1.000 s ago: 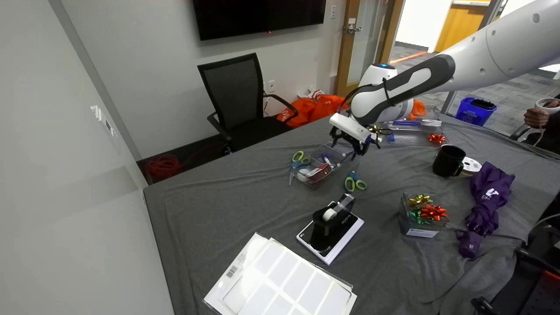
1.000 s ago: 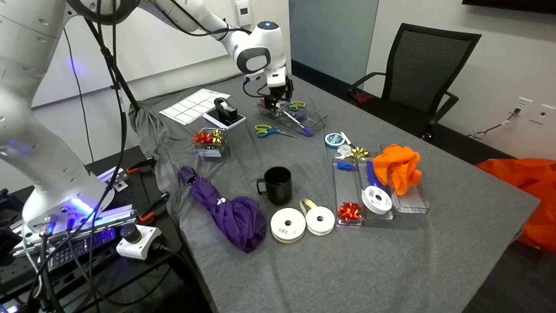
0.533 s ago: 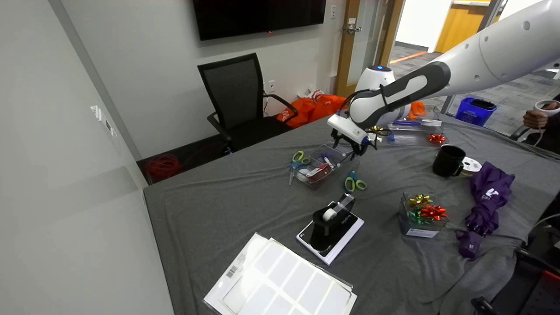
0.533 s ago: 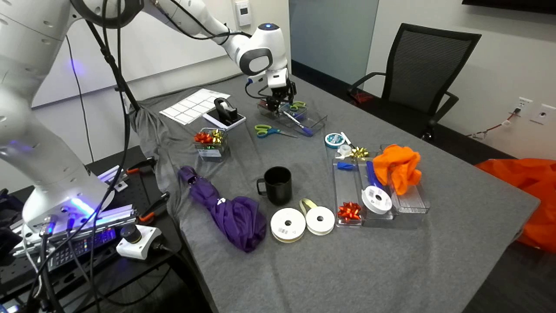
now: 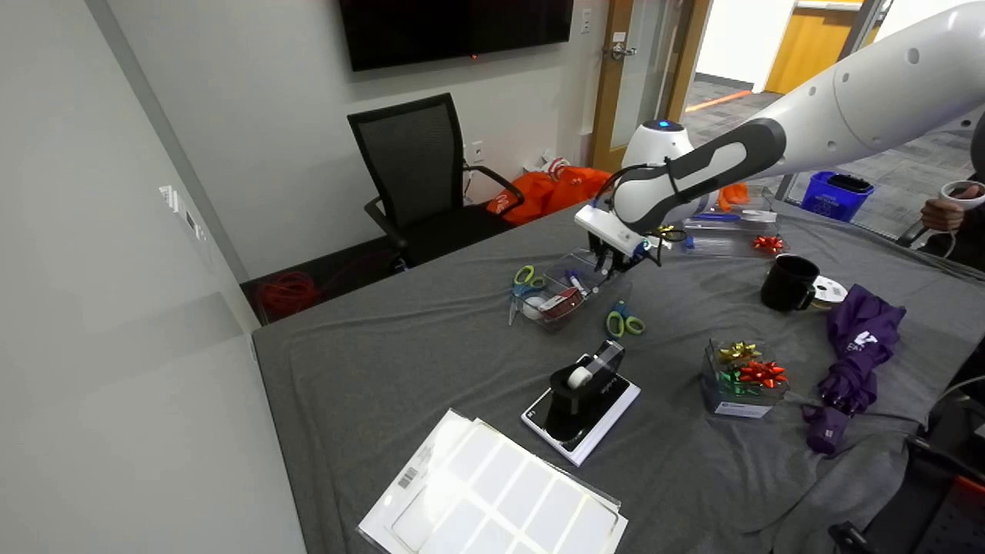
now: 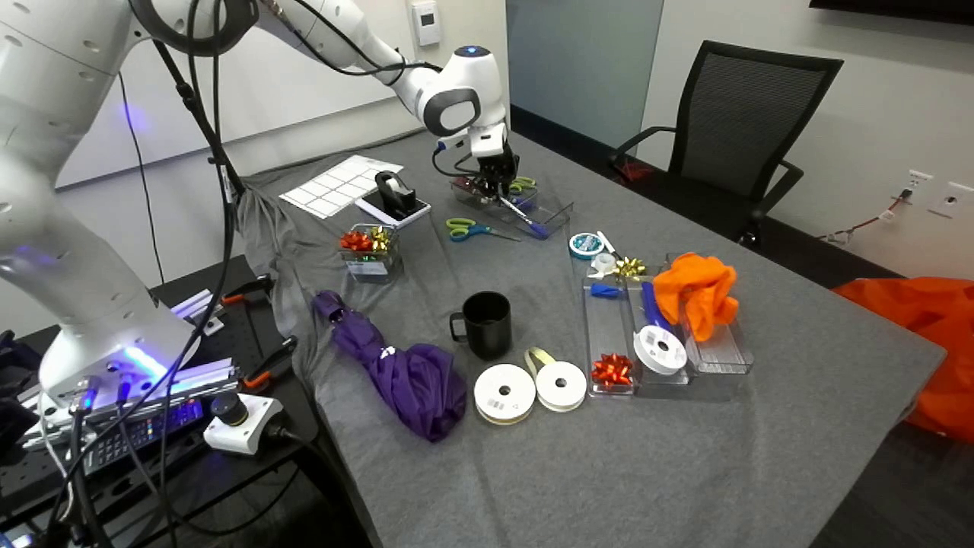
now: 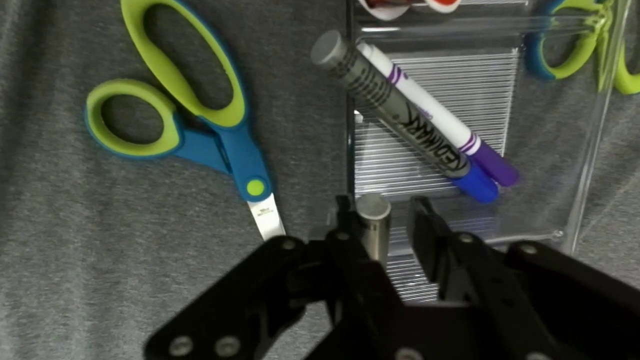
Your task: Move the tape dispenser to the left then move the blue and purple markers in the container on the left to the left.
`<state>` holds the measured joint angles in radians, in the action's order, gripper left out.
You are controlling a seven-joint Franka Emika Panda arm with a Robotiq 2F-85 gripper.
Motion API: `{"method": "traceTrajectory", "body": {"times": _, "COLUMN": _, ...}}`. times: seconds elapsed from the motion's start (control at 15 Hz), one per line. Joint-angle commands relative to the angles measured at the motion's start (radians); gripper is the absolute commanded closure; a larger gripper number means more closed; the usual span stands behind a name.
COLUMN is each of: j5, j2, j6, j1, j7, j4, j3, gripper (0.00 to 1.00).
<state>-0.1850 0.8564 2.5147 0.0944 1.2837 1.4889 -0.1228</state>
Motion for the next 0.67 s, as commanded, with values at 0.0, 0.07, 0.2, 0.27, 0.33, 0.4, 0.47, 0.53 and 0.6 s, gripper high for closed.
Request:
{"method": "traceTrajectory", "body": {"times": 0.0, "j5": 0.021, "j2": 0.029, "j6": 0.007, "j1": 0.009, "j7": 0.022, "j4": -0.031, "j3": -0.016, "gripper": 0.97}}
{"method": "traceTrajectory", "body": {"times": 0.07, "j5": 0.020, "j2": 0.027, "j6": 0.005, "j1": 0.008, "j7": 0.022, "j4": -0.031, "j3": -0.016, "gripper": 0.99}}
{"method": "traceTrajectory", "body": {"times": 0.2, "j5": 0.018, "j2": 0.016, "j6": 0.007, "j1": 0.007, "j7": 0.017, "j4": -0.024, "j3": -0.012, "gripper": 0.96}}
{"method": "traceTrajectory", "body": {"times": 0.27, "j5": 0.018, "j2": 0.006, "j6": 0.004, "j1": 0.007, "j7": 0.015, "j4": -0.015, "j3": -0.012, "gripper": 0.96}}
{"method": "traceTrajectory", "body": {"times": 0.33, "j5": 0.019, "j2": -0.005, "j6": 0.007, "j1": 0.008, "j7": 0.014, "j4": -0.005, "j3": -0.012, "gripper": 0.96}}
{"method": "traceTrajectory", "body": {"times": 0.4, "j5": 0.020, "j2": -0.022, "j6": 0.009, "j1": 0.010, "j7": 0.010, "j4": 0.012, "j3": -0.012, "gripper": 0.96}}
{"method": "traceTrajectory", "body": {"times": 0.47, "j5": 0.022, "j2": -0.037, "j6": 0.010, "j1": 0.011, "j7": 0.006, "j4": 0.026, "j3": -0.013, "gripper": 0.96}}
{"method": "traceTrajectory", "body": {"times": 0.53, "j5": 0.025, "j2": -0.056, "j6": 0.010, "j1": 0.011, "j7": -0.003, "j4": 0.042, "j3": -0.012, "gripper": 0.96}}
{"method": "traceTrajectory", "body": {"times": 0.6, "j5": 0.028, "j2": -0.072, "j6": 0.010, "j1": 0.010, "j7": -0.012, "j4": 0.054, "j3": -0.010, "gripper": 0.96}}
